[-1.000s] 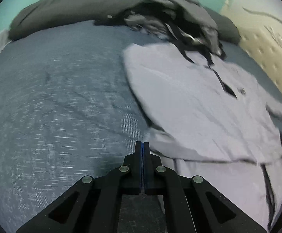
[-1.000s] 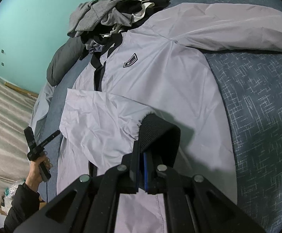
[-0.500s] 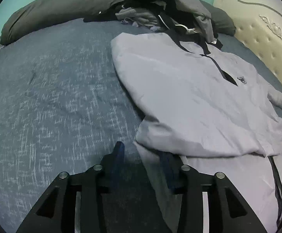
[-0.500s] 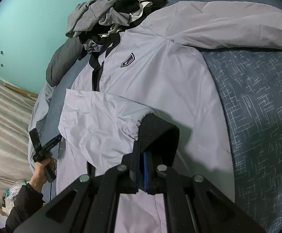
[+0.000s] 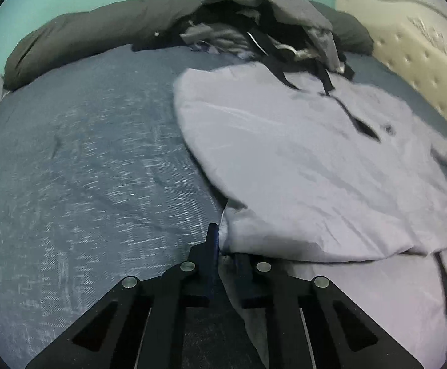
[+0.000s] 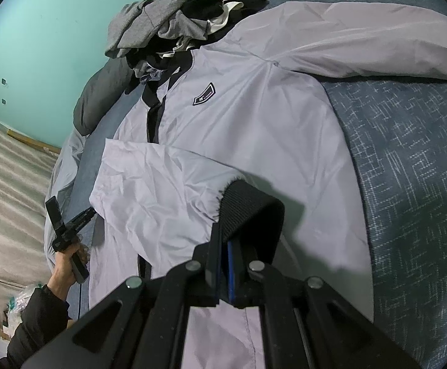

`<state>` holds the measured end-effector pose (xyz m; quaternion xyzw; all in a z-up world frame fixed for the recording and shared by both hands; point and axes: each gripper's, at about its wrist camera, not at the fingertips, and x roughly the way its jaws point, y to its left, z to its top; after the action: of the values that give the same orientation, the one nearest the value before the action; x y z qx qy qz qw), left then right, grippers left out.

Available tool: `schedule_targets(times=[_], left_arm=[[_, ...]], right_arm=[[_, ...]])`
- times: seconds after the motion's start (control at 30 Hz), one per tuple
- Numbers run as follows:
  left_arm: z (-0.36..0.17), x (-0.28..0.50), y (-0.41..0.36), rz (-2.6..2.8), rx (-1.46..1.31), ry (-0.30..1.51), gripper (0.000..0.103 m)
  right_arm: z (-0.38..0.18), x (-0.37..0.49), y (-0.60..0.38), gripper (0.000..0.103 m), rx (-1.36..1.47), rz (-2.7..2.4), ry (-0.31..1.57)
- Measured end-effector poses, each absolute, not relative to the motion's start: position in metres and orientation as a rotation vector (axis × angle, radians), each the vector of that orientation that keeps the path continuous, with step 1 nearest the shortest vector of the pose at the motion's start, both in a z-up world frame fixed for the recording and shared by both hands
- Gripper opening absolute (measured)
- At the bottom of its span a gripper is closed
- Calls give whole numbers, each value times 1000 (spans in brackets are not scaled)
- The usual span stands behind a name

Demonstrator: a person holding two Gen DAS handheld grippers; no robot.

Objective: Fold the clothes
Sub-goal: 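Release the black cuff with the right tool and open the left tool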

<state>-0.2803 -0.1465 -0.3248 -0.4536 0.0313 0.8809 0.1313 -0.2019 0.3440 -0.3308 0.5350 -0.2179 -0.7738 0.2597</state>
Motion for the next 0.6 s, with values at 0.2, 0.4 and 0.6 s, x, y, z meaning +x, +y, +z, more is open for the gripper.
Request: schedule_targets(times=[0.2, 0.4, 0.6], left_arm=[[-325, -281, -160, 2562, -1389, -5, 8], [-342, -286, -165, 2522, -1464, -75, 8], [-333, -283, -176, 2494, -1481, -177, 16]], right_arm=[[-330, -197, 334, 3, 1462, -2099, -521], [-338, -191, 339, 3, 1520, -2128, -499], [-346, -185, 341, 3, 1553, -2094, -509]])
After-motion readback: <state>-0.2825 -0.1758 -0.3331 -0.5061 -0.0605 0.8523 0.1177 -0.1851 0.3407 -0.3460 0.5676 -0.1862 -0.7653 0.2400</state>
